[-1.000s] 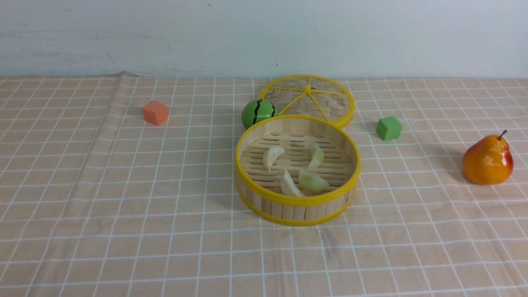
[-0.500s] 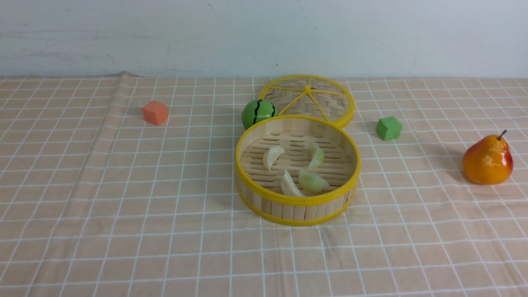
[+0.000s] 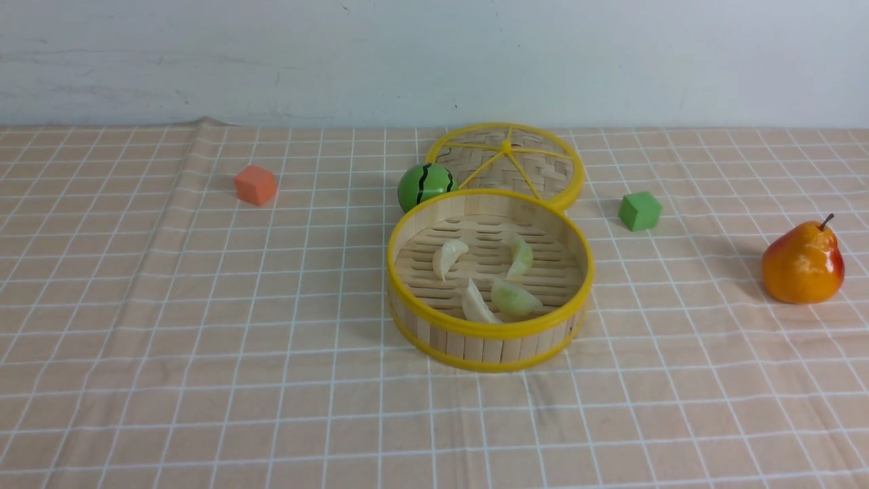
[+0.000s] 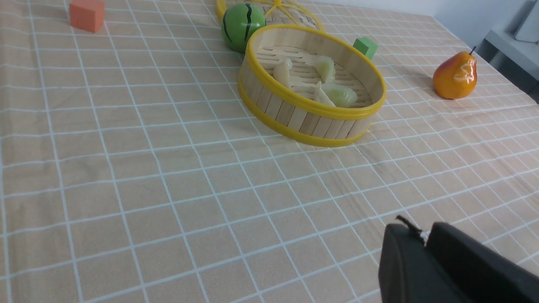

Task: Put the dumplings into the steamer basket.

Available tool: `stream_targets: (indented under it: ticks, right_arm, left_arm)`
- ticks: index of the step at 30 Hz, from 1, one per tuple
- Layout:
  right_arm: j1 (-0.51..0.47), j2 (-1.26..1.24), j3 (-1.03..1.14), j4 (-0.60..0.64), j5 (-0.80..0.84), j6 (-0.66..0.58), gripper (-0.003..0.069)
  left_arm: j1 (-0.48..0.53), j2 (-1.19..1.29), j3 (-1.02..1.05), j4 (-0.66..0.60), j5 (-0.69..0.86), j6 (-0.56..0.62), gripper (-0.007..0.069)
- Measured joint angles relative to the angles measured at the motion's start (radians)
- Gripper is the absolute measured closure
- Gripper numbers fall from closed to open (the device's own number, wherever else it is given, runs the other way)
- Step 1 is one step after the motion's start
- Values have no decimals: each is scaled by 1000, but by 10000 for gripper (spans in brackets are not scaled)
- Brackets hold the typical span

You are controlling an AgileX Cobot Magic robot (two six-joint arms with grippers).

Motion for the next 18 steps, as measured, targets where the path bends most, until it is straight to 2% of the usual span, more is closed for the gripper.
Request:
stream_targets:
  ticks: [18]
  right_arm:
    - [0, 0, 0, 6, 2, 0, 669]
  left_arm:
    - [0, 0, 0, 0, 0, 0, 533]
